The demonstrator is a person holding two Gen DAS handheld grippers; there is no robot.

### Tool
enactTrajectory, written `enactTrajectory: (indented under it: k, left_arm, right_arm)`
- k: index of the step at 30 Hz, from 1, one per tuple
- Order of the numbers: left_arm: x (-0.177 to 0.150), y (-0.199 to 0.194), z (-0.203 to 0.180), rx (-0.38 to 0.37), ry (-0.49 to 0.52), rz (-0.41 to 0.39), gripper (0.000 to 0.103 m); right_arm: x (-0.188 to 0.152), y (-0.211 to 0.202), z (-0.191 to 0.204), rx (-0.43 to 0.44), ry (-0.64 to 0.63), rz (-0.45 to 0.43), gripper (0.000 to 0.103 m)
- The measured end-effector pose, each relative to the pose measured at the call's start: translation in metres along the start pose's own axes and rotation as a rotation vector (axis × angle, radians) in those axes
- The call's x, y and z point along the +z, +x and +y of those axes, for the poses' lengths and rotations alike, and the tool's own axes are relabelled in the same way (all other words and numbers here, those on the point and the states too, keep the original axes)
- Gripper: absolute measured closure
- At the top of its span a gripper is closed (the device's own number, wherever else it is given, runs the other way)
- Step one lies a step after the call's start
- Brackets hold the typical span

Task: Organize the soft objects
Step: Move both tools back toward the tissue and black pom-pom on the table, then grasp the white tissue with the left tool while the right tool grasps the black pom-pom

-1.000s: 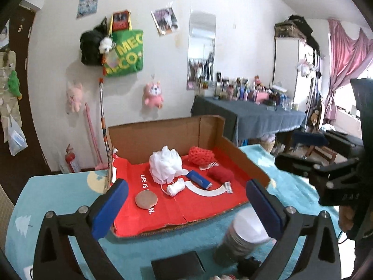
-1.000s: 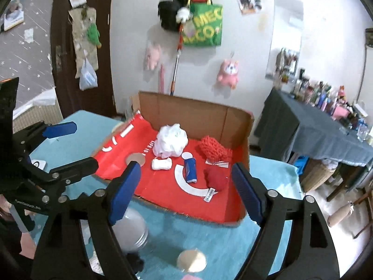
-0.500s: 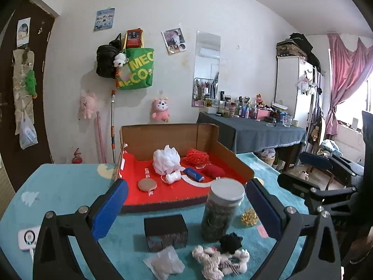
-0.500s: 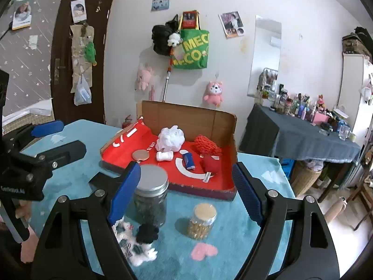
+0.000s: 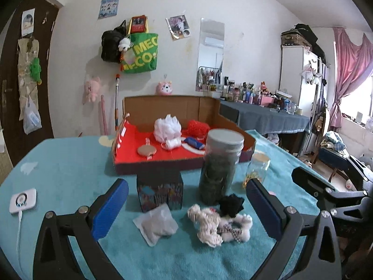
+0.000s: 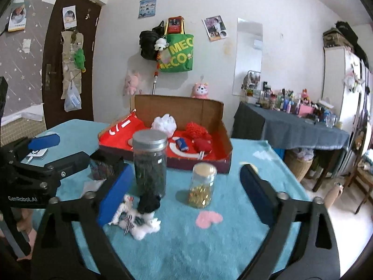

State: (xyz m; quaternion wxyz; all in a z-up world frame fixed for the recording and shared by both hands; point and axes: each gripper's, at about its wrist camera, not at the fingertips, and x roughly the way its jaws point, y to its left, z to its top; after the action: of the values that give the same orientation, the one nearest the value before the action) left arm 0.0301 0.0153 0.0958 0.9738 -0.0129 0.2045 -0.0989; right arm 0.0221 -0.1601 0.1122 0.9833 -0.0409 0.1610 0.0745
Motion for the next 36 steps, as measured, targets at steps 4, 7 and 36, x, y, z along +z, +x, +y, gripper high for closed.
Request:
enactTrajectory:
  k: [4,7,36]
  left_arm:
    - [-0.013,0.008,0.000,0.002,-0.003,0.045,0.000]
    - [-0.022,0.011,0.001,0.010,0.002,0.071,0.000]
    - [-0.039,0.063,0.040,0.026,-0.022,0.327,0.024]
  right_arm:
    - [-0.018,0.010,-0.002,0.002,0.013,0.053,0.007]
    - [-0.028,0.017,-0.004,0.009,0.030,0.093,0.007]
    - [-0.049,0.082,-0.006,0.157,0.137,0.315,0.007]
